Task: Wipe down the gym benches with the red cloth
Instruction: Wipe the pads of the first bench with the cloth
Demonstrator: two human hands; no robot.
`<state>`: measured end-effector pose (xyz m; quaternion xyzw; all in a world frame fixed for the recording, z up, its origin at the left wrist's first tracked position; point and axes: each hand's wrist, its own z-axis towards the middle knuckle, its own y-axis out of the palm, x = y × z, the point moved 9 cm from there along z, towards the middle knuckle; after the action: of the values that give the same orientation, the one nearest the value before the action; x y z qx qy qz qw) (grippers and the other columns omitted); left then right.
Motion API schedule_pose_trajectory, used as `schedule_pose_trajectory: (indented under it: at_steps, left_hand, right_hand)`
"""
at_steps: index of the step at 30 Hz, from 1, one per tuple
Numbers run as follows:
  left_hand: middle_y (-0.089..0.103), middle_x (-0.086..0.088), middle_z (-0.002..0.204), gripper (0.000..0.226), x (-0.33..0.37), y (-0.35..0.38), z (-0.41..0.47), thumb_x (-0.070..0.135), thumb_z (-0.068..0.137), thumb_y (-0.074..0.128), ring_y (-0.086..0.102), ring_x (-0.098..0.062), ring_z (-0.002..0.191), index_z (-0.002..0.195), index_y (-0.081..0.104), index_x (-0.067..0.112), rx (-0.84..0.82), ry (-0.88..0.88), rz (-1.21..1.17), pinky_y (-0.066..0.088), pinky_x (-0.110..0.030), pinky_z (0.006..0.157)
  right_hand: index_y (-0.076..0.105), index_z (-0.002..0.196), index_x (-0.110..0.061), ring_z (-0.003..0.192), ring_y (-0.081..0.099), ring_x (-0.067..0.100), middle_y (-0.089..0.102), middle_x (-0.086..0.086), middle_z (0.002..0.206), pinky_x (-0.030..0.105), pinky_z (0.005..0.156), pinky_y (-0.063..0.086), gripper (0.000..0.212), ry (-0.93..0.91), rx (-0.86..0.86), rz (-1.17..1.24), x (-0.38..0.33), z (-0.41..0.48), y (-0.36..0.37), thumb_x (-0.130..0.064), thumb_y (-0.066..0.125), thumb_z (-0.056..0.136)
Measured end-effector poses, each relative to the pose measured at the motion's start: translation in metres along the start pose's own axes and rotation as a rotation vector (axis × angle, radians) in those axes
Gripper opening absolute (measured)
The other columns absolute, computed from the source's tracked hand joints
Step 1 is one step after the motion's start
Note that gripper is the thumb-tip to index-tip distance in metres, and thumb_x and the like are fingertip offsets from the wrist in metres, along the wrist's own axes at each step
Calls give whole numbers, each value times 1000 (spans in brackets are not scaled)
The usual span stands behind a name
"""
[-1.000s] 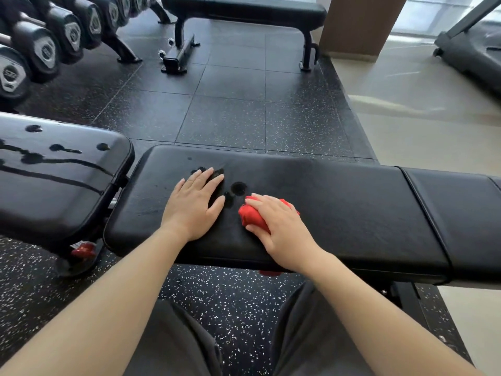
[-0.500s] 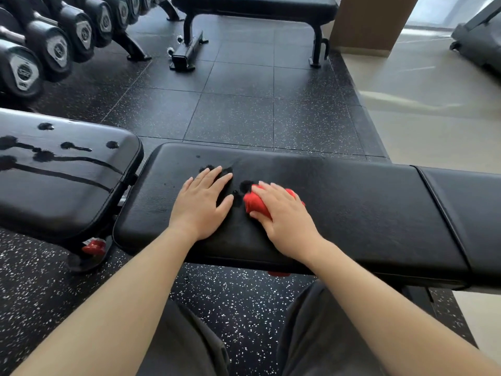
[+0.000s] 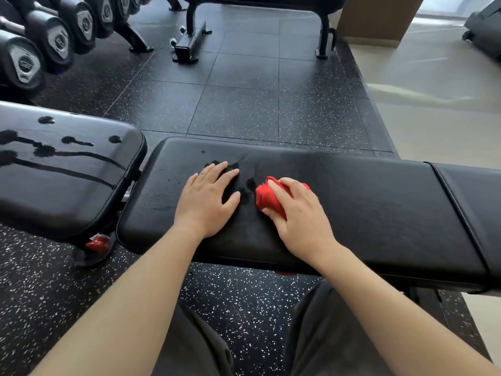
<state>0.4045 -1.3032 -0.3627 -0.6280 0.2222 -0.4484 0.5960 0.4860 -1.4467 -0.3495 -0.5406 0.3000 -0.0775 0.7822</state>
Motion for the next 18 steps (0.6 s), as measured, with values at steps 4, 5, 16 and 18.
schedule_pose_trajectory:
  at_steps: [4, 5, 16, 18]
  left_hand:
    - [25, 9, 154, 51, 0, 0, 1, 44, 93, 42, 15, -12, 143, 142, 34, 36, 4, 0, 3, 10, -34, 117]
    - [25, 9, 154, 51, -1, 0, 0, 44, 93, 42, 15, -12, 143, 142, 34, 36, 4, -3, 1, 10, -34, 117]
    - [27, 9, 153, 51, 0, -1, 0, 44, 93, 43, 16, -13, 143, 142, 35, 35, 10, -4, -12, 11, -34, 118]
    - [27, 8, 153, 51, 0, -1, 0, 44, 93, 43, 17, -13, 143, 142, 35, 34, 11, 0, -7, 12, -35, 118]
  right_hand:
    - [44, 138, -15, 130, 39, 25, 45, 7, 139, 44, 109, 26, 53, 18, -17, 39, 8, 31, 10, -33, 58, 89]
    - [43, 138, -15, 132, 37, 25, 44, 6, 140, 44, 110, 24, 53, 31, -16, 28, 12, 44, 13, -32, 57, 90]
    - [47, 134, -18, 130, 39, 23, 49, 3, 138, 41, 111, 26, 48, 27, -46, 87, 27, 101, 16, -40, 50, 92]
    - [50, 132, -19, 129, 42, 19, 51, 1, 136, 38, 111, 28, 50, -51, -55, 129, 14, 73, 10, -45, 50, 89]
